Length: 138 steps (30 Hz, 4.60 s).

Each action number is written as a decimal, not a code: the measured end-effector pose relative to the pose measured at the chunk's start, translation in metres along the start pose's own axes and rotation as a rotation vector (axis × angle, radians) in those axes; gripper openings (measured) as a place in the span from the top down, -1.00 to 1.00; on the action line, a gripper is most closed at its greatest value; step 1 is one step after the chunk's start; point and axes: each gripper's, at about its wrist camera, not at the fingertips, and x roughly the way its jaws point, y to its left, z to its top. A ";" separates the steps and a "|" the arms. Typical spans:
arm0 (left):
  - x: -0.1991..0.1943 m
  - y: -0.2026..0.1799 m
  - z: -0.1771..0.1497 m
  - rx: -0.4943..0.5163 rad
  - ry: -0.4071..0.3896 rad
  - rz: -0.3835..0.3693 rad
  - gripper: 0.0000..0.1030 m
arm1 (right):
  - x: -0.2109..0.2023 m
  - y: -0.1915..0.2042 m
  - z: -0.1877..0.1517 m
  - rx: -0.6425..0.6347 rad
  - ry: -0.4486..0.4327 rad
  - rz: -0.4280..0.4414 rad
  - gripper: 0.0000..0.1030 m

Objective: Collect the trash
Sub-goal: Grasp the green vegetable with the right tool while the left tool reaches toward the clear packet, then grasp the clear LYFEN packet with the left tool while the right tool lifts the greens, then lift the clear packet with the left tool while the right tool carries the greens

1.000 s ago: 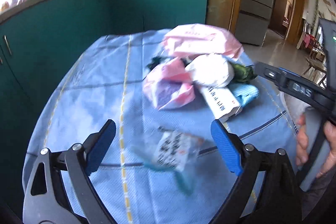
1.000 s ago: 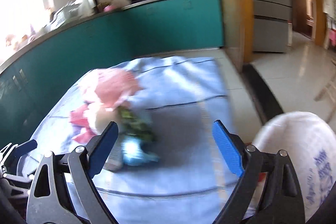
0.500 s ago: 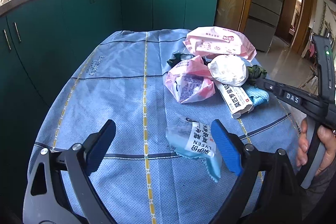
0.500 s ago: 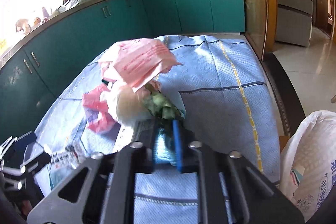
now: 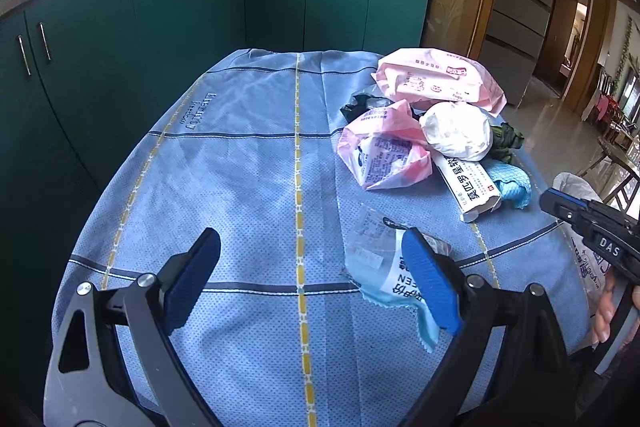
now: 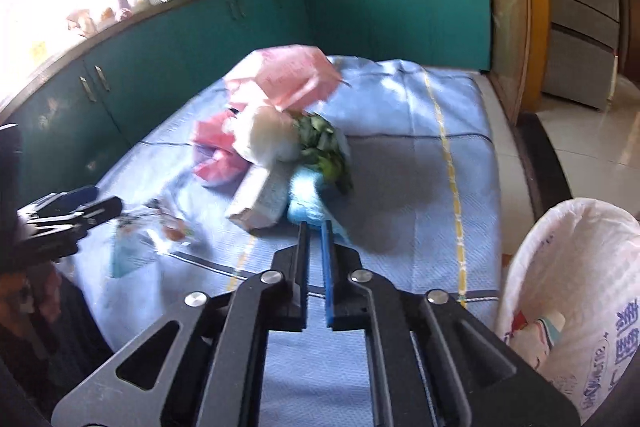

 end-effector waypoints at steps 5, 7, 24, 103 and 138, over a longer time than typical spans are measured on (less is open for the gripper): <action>0.000 -0.009 -0.003 0.032 0.003 -0.009 -0.79 | 0.007 0.003 0.016 0.017 -0.056 -0.071 -0.42; 0.001 -0.008 -0.004 0.031 0.006 -0.007 -0.79 | 0.015 0.000 0.022 0.039 -0.053 -0.081 -0.45; -0.007 0.000 -0.005 0.008 -0.005 -0.019 -0.83 | 0.050 0.011 0.027 -0.006 0.026 -0.059 0.20; 0.014 0.003 -0.012 0.002 0.064 -0.053 -0.55 | 0.026 0.032 0.000 -0.276 0.017 -0.003 0.02; -0.024 0.010 0.002 0.004 -0.094 0.042 -0.18 | -0.016 0.023 0.013 -0.207 -0.153 0.030 0.74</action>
